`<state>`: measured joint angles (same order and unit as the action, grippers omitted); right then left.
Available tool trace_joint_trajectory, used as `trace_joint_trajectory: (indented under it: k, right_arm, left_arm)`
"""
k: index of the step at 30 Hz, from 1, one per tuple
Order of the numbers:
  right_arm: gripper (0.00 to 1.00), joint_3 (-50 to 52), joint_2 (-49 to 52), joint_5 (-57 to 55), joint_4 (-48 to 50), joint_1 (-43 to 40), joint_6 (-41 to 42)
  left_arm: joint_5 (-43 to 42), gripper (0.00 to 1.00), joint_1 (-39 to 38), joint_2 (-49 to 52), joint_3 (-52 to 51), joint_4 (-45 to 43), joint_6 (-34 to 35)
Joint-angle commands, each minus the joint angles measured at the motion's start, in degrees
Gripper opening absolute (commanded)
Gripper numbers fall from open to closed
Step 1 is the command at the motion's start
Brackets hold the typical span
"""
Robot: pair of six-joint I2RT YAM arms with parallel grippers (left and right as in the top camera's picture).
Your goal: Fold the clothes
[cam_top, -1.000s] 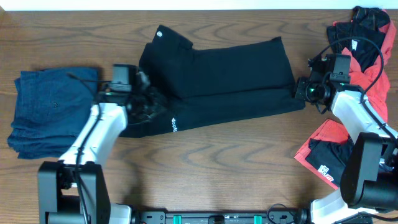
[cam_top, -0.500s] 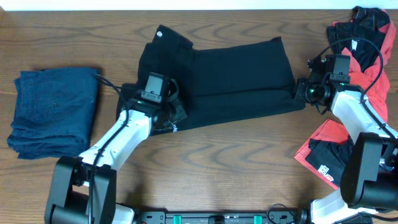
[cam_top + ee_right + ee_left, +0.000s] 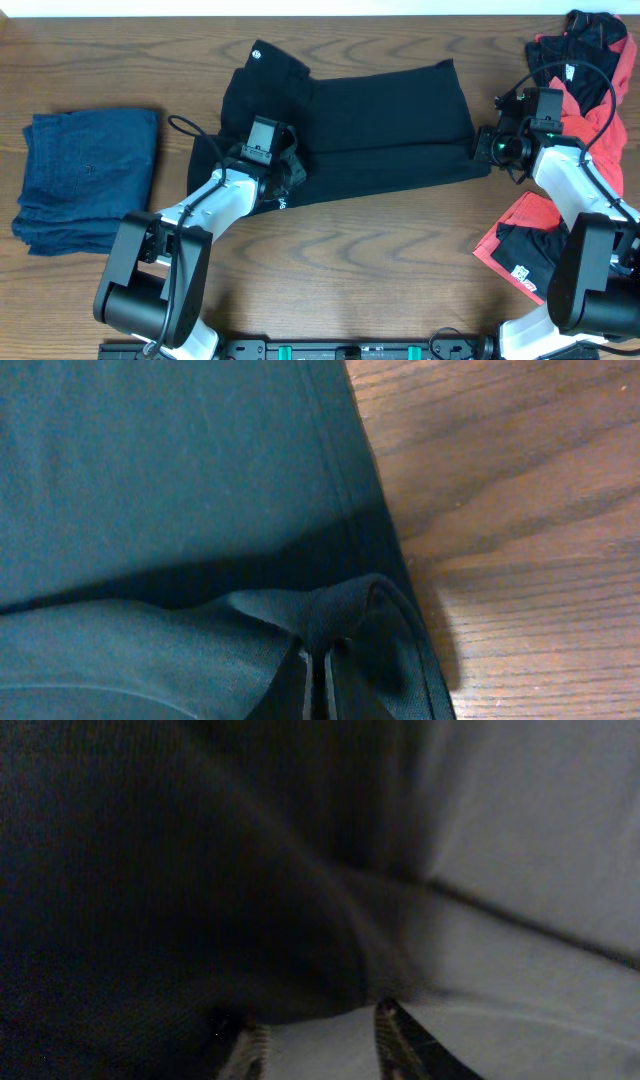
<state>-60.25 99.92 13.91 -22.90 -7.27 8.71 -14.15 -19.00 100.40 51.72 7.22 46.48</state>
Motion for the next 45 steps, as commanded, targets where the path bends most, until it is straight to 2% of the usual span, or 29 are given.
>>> trace_joint_trajectory:
  k: [1,4,10,11,14,15,21,32,35,41,45]
  right_arm:
    - [0.01,0.1,0.4,-0.4,0.0,0.3,0.4]
    - [0.01,0.1,0.4,-0.4,0.0,0.3,0.4]
    - [0.01,0.1,0.4,-0.4,0.0,0.3,0.4]
    - [0.01,0.1,0.4,-0.4,0.0,0.3,0.4]
    - [0.01,0.1,0.4,-0.4,0.0,0.3,0.4]
    - [0.01,0.1,0.4,-0.4,0.0,0.3,0.4]
    - [0.01,0.1,0.4,-0.4,0.0,0.3,0.4]
    - [0.01,0.1,0.4,-0.3,0.6,0.3,0.5]
    - [0.01,0.1,0.4,-0.3,1.0,0.3,0.5]
    - [0.01,0.1,0.4,0.8,3.5,0.6,0.9]
    - [0.01,0.1,0.4,1.8,5.2,0.6,2.7]
  left_arm:
    - [2.5,0.27,0.1,0.3,-0.6,-1.8,-0.1]
    - [5.6,0.18,0.1,0.3,-0.6,-3.1,0.0]
    - [6.8,0.19,0.1,0.3,-0.6,-4.0,0.0]
    - [6.8,0.15,0.1,0.3,-0.6,-4.0,0.0]
    - [6.7,0.13,0.0,0.3,-0.6,-3.8,0.0]
    - [6.7,0.06,0.0,0.3,-0.6,-3.8,0.0]
    - [7.4,0.06,0.1,0.3,-0.6,-5.6,0.8]
    - [11.6,0.06,0.5,0.2,-0.2,-18.7,0.0]
    - [11.8,0.06,0.4,0.2,-0.2,-16.3,-0.8]
    - [4.5,0.06,0.3,0.2,-0.2,-6.3,-0.8]
    - [4.3,0.06,0.3,0.2,-0.2,-4.2,-1.6]
